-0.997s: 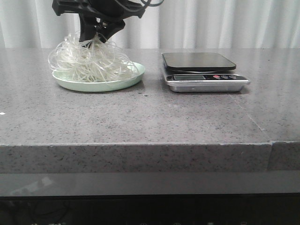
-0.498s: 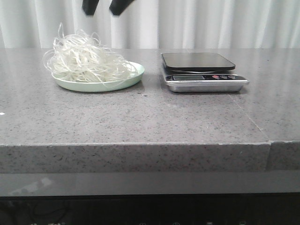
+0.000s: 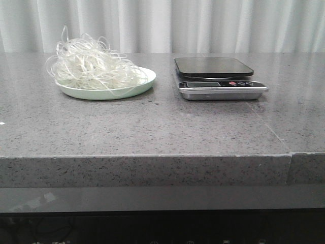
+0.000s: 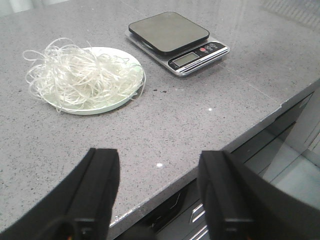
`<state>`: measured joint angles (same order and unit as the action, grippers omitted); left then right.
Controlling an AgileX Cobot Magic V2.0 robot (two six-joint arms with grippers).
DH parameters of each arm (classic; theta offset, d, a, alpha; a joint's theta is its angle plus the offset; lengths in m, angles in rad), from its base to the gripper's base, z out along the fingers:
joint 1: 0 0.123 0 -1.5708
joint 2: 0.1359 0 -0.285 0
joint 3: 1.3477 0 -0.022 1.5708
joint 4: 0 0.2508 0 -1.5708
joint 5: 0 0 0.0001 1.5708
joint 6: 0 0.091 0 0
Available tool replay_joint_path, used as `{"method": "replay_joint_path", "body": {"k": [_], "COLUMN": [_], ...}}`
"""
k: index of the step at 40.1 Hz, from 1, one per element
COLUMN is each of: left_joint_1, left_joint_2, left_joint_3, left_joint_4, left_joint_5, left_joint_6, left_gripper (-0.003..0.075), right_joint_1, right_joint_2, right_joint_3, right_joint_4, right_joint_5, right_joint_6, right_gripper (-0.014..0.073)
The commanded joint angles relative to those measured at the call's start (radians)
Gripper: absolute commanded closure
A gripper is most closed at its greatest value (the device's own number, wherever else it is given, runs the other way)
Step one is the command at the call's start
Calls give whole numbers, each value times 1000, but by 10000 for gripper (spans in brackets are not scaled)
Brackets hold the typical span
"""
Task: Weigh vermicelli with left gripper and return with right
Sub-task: 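Open the right gripper and raise it away from the plate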
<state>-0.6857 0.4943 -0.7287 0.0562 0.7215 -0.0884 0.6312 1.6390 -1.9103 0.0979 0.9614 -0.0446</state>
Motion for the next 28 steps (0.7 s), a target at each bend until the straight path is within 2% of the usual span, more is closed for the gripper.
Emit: {"method": "replay_joint_path", "body": {"k": [1, 6, 14, 28], "left_joint_1": [-6, -6, -6, -6], "left_joint_2": [7, 7, 7, 7], "left_joint_3": [-26, -26, -26, -26], "left_joint_4": [-9, -9, -9, -9], "left_joint_5": [-74, -74, -74, -74], "left_joint_6": [-5, -5, -5, -5], "left_gripper": [283, 283, 283, 283], "right_joint_1": [-4, -4, -24, -59], "right_joint_2": [-161, -323, -551, -930], "right_joint_3": [142, 371, 656, 991], "right_joint_4": [-15, -15, -15, -27], "right_joint_5": [-157, -243, -263, -205], "right_joint_6": [-2, -2, 5, 14], "right_gripper": [116, 116, 116, 116]}}
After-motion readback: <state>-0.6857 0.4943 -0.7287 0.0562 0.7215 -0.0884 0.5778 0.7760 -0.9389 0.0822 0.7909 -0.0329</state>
